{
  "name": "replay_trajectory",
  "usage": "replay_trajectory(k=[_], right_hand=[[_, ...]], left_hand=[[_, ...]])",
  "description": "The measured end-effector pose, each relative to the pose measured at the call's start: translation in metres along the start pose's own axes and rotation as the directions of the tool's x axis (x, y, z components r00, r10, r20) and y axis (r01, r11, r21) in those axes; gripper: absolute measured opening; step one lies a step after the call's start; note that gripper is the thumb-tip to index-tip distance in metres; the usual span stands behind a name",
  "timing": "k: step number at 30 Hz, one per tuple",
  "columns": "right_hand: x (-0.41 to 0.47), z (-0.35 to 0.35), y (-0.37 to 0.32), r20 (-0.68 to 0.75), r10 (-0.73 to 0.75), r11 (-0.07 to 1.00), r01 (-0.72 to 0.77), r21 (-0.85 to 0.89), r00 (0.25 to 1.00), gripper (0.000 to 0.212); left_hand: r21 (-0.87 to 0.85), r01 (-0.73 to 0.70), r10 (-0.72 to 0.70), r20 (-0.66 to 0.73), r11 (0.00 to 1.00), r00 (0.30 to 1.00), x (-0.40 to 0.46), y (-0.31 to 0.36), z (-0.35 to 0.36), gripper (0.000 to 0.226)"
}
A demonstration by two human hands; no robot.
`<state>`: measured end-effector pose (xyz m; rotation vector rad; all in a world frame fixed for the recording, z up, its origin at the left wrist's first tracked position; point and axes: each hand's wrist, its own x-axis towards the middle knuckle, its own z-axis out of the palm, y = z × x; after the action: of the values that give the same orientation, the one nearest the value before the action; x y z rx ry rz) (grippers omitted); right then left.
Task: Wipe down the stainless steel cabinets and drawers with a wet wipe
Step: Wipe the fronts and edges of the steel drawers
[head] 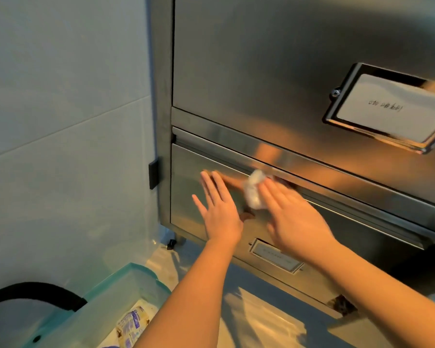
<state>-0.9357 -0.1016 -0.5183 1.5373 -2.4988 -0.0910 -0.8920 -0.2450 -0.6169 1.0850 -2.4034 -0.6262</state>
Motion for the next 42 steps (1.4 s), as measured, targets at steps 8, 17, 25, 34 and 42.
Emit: replay_trajectory(k=[8, 17, 25, 34, 42], right_hand=[[-0.018, 0.0, -0.001, 0.009, 0.128, 0.991, -0.128, -0.034, 0.992, 0.075], [0.039, 0.006, -0.033, -0.067, 0.018, 1.0, -0.02, -0.017, 0.998, 0.068], [-0.115, 0.018, 0.034, -0.134, 0.585, 0.81, -0.583, 0.06, 0.8, 0.082], [-0.036, 0.024, -0.015, -0.168, 0.564, 0.797, -0.479, 0.369, 0.809, 0.078], [-0.031, 0.02, 0.011, -0.044, 0.928, 0.343, -0.803, 0.488, 0.37, 0.081]], left_hand=[[-0.019, 0.006, -0.004, 0.065, 1.0, 0.998, -0.005, 0.006, -0.011, 0.139], [0.015, -0.013, 0.012, 0.056, 1.0, 0.998, -0.006, 0.007, -0.014, 0.112], [-0.056, 0.011, -0.007, 0.068, 0.998, 0.998, -0.009, 0.016, -0.024, 0.143], [-0.514, 0.146, -0.125, 0.075, 0.845, 0.989, -0.005, 0.054, -0.025, 0.142], [-0.559, 0.132, -0.127, 0.048, 0.819, 0.991, -0.004, 0.052, -0.018, 0.144]])
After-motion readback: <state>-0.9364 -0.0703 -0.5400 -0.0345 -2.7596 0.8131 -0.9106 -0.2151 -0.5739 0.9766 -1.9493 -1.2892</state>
